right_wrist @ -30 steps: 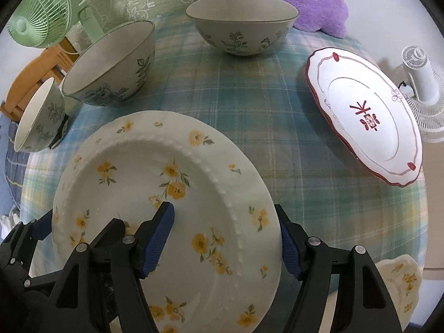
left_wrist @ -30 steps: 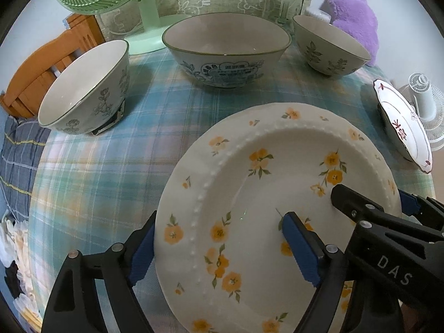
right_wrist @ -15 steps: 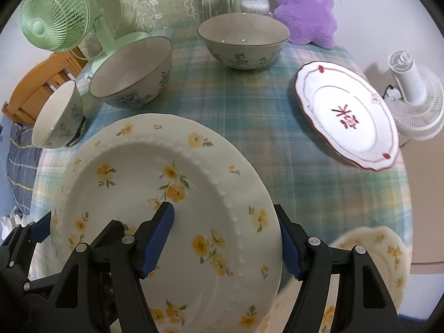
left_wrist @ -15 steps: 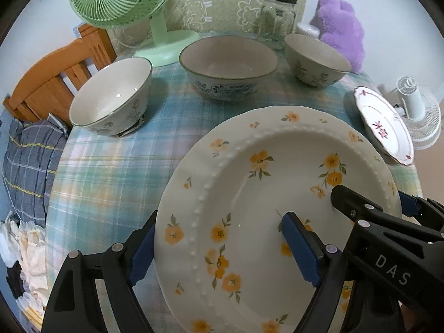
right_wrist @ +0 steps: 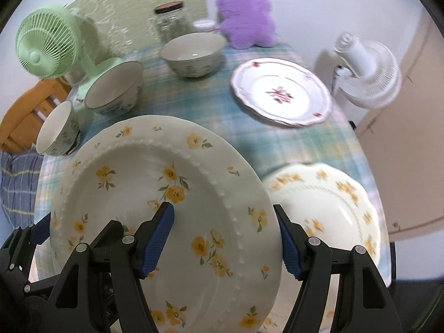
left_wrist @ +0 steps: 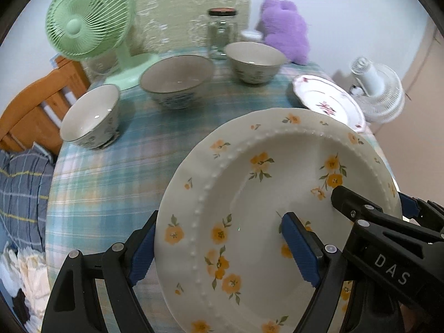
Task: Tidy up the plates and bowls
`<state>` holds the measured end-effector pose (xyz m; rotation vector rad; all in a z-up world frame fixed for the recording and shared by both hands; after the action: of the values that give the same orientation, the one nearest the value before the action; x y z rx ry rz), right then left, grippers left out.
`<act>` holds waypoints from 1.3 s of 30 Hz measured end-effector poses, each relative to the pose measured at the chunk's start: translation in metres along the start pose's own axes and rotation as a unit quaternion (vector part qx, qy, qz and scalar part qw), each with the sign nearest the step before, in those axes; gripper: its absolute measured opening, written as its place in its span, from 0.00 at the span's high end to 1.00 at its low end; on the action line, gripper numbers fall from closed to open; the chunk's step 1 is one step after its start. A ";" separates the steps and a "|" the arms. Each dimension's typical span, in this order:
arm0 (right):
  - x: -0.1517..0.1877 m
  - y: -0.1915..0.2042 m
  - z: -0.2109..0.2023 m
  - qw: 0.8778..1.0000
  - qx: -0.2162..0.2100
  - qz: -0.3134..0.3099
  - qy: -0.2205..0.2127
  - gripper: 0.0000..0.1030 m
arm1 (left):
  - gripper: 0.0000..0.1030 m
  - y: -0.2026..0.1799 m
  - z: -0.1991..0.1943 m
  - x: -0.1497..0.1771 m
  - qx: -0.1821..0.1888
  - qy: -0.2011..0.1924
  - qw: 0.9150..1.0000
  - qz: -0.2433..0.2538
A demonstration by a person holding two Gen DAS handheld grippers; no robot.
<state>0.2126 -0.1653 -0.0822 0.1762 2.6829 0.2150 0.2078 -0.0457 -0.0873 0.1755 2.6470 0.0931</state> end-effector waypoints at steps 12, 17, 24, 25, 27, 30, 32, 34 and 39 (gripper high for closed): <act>0.029 -0.074 -0.020 0.998 0.022 0.053 -0.007 0.29 | 0.18 -0.070 -0.006 0.013 0.014 0.002 0.999 0.036; 0.032 -0.105 -0.021 0.999 0.026 0.048 -0.001 0.29 | 0.18 -0.100 -0.004 0.017 0.017 0.012 0.999 0.031; 0.032 -0.148 -0.016 0.999 0.021 0.041 0.013 0.29 | 0.17 -0.140 0.006 0.021 0.015 0.029 0.999 0.020; 0.032 -0.152 -0.014 0.999 0.020 0.040 0.016 0.29 | 0.17 -0.145 0.007 0.022 0.014 0.032 0.999 0.017; 0.031 -0.163 -0.012 0.999 0.019 0.037 0.022 0.29 | 0.17 -0.154 0.010 0.023 0.013 0.037 0.999 0.013; 0.030 -0.176 -0.006 0.999 0.017 0.031 0.031 0.29 | 0.17 -0.167 0.015 0.023 0.009 0.045 0.999 0.009; 0.029 -0.183 -0.003 0.999 0.015 0.028 0.037 0.29 | 0.17 -0.173 0.017 0.024 0.008 0.048 0.999 0.005; 0.027 -0.191 0.000 0.999 0.013 0.025 0.040 0.29 | 0.17 -0.179 0.019 0.025 0.006 0.051 0.999 0.002; 0.028 -0.204 0.009 0.998 0.008 0.022 0.052 0.29 | 0.17 -0.190 0.028 0.026 -0.002 0.060 0.998 -0.002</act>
<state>0.1732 -0.3599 -0.1385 0.2363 2.7865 0.2223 0.1781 -0.2288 -0.1424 0.1687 2.7656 0.1112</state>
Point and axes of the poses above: each gripper's, at about its wrist camera, not at the fingertips, and z roughly the way its jaws point, y to its left, x to its underside, the point moved 7 cm from there along z, roughly the way its jaws point, and after that the axes turned 8 degrees about -x, right-handed, at the moved point
